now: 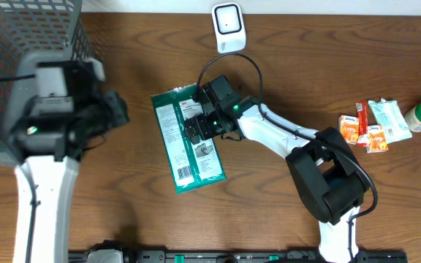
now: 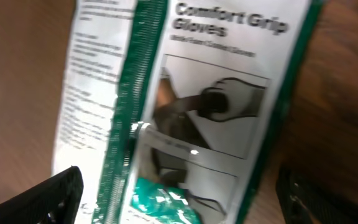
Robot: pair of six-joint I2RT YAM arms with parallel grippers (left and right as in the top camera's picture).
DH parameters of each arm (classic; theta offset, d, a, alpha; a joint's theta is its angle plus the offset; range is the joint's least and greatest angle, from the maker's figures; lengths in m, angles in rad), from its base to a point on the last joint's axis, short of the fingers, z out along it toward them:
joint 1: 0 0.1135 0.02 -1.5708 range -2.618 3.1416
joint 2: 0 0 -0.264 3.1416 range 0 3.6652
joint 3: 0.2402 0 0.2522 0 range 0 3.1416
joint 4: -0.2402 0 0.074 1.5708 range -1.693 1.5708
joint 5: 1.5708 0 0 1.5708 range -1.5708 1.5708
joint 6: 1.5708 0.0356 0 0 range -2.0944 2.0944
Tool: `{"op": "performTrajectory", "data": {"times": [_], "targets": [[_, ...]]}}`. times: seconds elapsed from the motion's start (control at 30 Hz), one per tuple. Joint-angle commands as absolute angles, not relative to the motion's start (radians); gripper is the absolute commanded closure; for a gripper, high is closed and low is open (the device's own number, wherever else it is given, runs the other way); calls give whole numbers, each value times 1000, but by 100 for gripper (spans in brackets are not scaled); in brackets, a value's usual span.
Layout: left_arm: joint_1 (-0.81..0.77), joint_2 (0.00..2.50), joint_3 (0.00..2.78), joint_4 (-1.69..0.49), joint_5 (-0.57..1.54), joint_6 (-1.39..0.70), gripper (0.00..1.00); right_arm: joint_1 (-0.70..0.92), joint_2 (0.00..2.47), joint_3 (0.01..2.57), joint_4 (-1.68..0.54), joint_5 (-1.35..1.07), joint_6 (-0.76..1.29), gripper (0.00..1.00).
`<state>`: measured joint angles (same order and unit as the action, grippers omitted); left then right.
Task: Scan the item barcode
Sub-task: 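Bring the left gripper in and grasp the package's left edge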
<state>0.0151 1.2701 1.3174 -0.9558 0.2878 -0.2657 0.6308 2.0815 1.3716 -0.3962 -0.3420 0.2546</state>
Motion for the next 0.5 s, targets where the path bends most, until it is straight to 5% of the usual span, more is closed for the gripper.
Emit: {"op": "performTrajectory", "data": {"times": [0.0,0.47], "targets": [[-36,1330,1258,-956,293,-264,91,622,2123,1354,-399,-436,298,3],[-86,1642,1229,-921,209,-361,93,537,2123,1354,-424,-523,296,1]]}}
